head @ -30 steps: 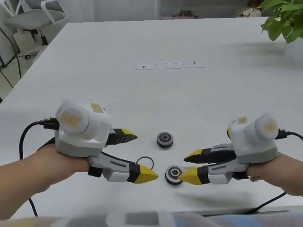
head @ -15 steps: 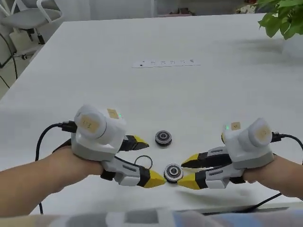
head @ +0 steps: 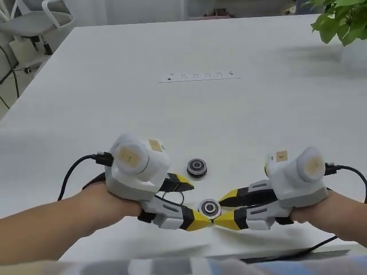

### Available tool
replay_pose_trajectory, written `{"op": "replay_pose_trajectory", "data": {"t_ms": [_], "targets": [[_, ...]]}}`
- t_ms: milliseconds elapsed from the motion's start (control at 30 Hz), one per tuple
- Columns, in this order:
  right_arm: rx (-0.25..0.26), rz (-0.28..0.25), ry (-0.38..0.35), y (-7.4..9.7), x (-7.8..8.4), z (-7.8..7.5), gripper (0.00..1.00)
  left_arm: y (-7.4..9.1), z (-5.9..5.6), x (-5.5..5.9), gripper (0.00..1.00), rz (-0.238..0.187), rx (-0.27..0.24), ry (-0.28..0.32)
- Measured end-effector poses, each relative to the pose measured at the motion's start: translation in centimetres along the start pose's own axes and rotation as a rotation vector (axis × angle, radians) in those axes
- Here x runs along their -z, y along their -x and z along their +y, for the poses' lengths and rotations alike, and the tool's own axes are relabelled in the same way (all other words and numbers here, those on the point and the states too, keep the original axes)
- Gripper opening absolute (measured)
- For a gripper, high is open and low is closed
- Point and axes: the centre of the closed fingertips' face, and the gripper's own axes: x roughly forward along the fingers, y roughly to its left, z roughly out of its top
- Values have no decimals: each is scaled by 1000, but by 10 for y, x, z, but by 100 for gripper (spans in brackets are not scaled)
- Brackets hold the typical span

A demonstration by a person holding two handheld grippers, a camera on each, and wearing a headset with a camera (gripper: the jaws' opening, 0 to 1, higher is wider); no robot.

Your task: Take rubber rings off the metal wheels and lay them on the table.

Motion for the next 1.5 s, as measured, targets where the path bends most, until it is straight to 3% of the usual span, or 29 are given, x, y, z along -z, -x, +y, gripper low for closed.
{"op": "replay_pose_trajectory", "data": {"t_ms": [133,533,967,1100,1500], "targets": [[0,-1,-2,0,0,0,22,-3,-1,0,37,6,0,-25],[2,-9,-2,1,3,-5,22,-16,-5,-1,28,17,15,-31],[4,-18,-6,1,4,-6,21,-19,0,2,14,18,-33,-113],[6,-20,-4,1,4,-5,21,-18,-1,2,14,12,-43,-145],[26,-2,40,1,4,-1,18,-17,1,2,13,-8,-46,-131]]}}
